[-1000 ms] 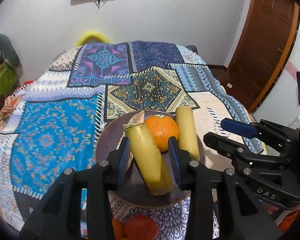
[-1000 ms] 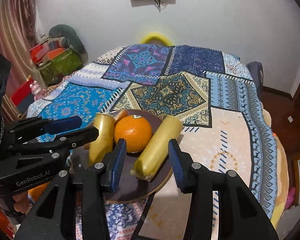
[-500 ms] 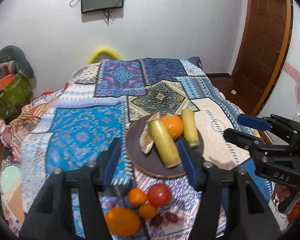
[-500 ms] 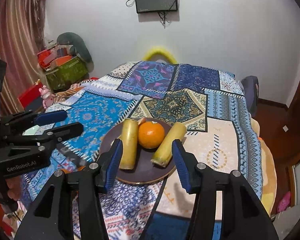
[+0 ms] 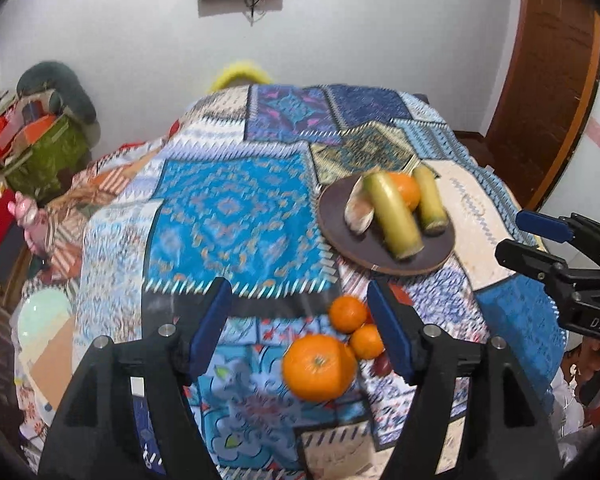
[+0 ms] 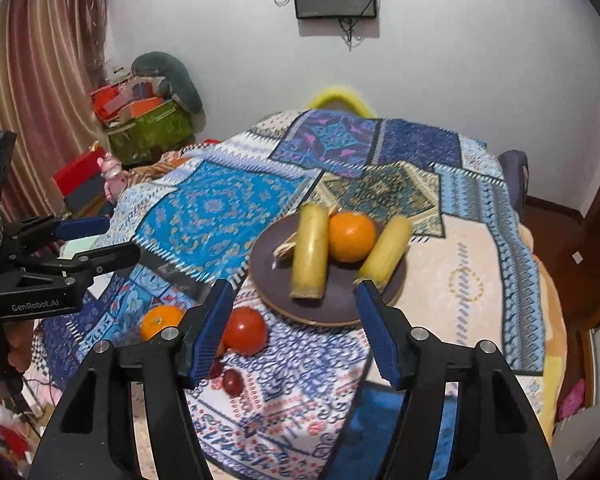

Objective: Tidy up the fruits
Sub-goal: 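Grasp the large orange with the left tool while the right tool grasps the tomato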

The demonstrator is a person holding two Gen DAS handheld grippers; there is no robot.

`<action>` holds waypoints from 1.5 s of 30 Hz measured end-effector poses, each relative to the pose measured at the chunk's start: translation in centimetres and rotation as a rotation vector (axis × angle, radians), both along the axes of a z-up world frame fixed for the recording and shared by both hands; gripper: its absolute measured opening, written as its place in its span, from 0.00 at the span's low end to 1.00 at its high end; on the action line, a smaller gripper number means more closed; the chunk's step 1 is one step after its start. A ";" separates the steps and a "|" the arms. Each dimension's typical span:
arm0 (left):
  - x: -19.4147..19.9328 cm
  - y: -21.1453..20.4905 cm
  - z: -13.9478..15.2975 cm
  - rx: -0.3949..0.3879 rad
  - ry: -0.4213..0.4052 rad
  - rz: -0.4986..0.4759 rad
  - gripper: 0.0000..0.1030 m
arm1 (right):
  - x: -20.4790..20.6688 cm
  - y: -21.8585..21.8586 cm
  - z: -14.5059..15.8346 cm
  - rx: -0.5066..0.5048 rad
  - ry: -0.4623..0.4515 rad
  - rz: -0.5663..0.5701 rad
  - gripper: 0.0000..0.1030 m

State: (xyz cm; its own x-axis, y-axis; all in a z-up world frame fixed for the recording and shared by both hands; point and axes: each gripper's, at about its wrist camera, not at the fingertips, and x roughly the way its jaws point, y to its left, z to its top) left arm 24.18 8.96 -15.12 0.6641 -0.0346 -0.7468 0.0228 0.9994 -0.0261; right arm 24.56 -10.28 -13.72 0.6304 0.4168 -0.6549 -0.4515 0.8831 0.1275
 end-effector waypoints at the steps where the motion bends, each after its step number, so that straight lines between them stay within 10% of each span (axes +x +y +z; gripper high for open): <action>1: -0.1 0.4 -0.5 -0.009 0.015 0.002 0.68 | 0.0 0.3 -0.3 -0.001 0.007 0.003 0.59; 22: 0.4 -0.1 -8.9 -0.100 0.191 -0.066 0.68 | 1.7 4.6 -7.4 -0.018 0.213 0.048 0.58; 45: 0.3 0.6 -9.1 -0.130 0.194 -0.042 0.63 | 3.8 6.8 -9.8 -0.002 0.311 0.117 0.42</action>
